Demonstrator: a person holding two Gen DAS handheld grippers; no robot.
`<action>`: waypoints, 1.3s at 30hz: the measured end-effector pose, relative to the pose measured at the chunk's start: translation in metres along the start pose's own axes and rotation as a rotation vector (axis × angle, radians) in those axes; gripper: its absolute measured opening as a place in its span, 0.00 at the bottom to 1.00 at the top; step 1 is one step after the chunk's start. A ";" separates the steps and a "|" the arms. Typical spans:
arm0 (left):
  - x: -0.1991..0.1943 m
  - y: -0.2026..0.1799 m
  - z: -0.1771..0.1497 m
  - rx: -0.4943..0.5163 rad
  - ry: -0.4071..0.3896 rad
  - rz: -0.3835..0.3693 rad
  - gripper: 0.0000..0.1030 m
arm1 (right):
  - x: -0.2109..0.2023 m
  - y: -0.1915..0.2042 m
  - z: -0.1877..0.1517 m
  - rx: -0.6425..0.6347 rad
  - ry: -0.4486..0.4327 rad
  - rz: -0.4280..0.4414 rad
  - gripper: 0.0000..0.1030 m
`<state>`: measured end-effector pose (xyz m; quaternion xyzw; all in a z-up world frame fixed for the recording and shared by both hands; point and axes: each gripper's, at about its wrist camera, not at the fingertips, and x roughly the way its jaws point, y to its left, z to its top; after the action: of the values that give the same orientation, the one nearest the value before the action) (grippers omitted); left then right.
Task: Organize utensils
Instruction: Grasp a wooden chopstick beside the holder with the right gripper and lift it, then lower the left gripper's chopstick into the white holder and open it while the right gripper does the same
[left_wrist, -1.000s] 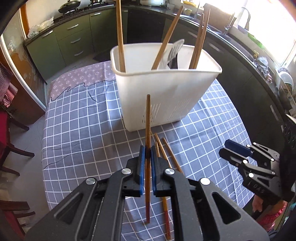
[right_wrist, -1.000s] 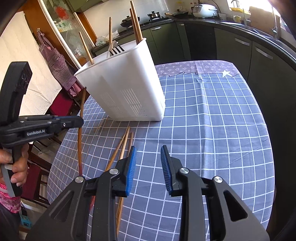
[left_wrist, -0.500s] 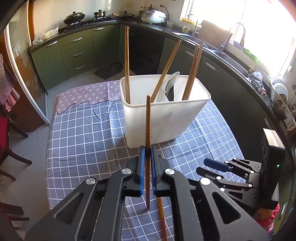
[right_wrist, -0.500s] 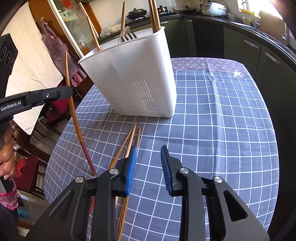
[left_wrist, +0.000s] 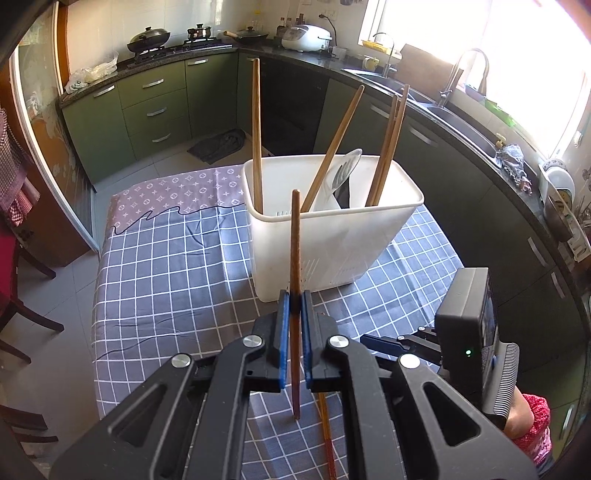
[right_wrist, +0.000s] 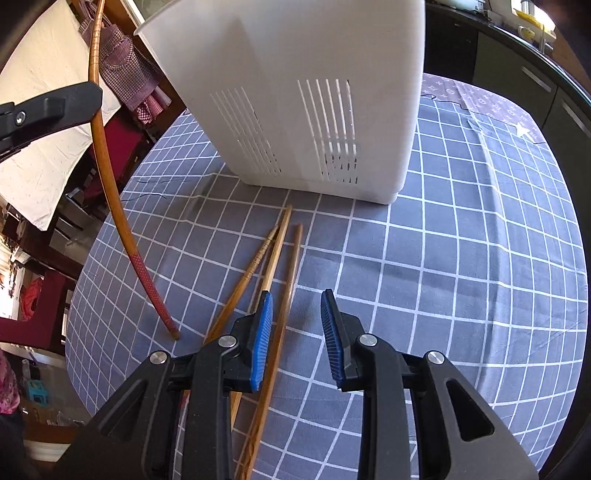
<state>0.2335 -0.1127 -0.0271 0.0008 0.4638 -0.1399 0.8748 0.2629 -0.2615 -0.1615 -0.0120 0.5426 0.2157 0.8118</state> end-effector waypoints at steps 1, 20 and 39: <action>0.000 0.000 0.000 0.001 0.000 -0.001 0.06 | 0.001 0.003 0.000 -0.005 0.005 -0.003 0.27; 0.002 -0.003 -0.002 0.019 0.010 -0.003 0.06 | 0.012 0.013 0.010 -0.021 0.052 -0.037 0.10; 0.002 -0.002 -0.002 0.023 0.010 -0.002 0.06 | 0.014 0.019 0.009 -0.032 0.050 -0.070 0.07</action>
<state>0.2328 -0.1150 -0.0294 0.0110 0.4664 -0.1461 0.8724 0.2682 -0.2375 -0.1666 -0.0492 0.5583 0.1955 0.8048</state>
